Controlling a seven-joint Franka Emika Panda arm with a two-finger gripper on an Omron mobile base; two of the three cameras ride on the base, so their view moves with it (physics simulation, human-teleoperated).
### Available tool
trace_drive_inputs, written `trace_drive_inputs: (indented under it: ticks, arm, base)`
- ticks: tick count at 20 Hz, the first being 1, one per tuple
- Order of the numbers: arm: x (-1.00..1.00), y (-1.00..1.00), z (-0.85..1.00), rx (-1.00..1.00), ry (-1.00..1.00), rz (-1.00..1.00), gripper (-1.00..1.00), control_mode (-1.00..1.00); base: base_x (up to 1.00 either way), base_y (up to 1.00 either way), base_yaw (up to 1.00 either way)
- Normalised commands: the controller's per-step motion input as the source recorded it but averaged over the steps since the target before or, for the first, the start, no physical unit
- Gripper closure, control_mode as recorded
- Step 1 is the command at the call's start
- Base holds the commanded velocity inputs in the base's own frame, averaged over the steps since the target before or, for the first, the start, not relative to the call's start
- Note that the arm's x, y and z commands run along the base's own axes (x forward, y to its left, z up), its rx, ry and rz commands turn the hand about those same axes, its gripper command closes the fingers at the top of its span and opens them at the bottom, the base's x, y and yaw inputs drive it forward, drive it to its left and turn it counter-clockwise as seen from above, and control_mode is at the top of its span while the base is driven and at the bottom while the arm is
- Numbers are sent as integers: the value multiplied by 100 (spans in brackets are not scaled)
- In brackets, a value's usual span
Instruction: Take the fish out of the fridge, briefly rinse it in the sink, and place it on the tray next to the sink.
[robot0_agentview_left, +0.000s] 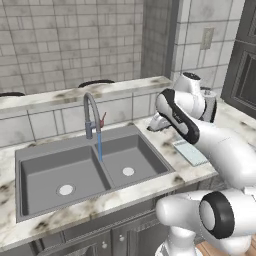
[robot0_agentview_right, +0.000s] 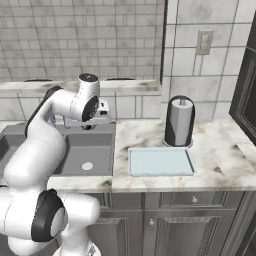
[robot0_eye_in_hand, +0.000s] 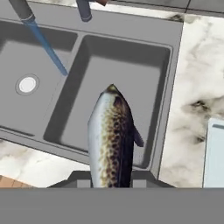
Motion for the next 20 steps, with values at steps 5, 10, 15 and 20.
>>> trace_drive_inputs:
  ticks: [5, 10, 15, 20]
  arm:
    - [100, 0, -49, 9, 45, 33, 100, -100]
    - [40, 23, -28, 13, 20, 28, 100, -100]
    - [0, 41, -17, 0, 1, 2, 100, -100]
    - [0, 67, -29, 0, 0, 9, 100, -100]
  base:
    - [0, 0, 0]
    - [0, 0, 0]
    - [0, 0, 0]
    - [0, 0, 0]
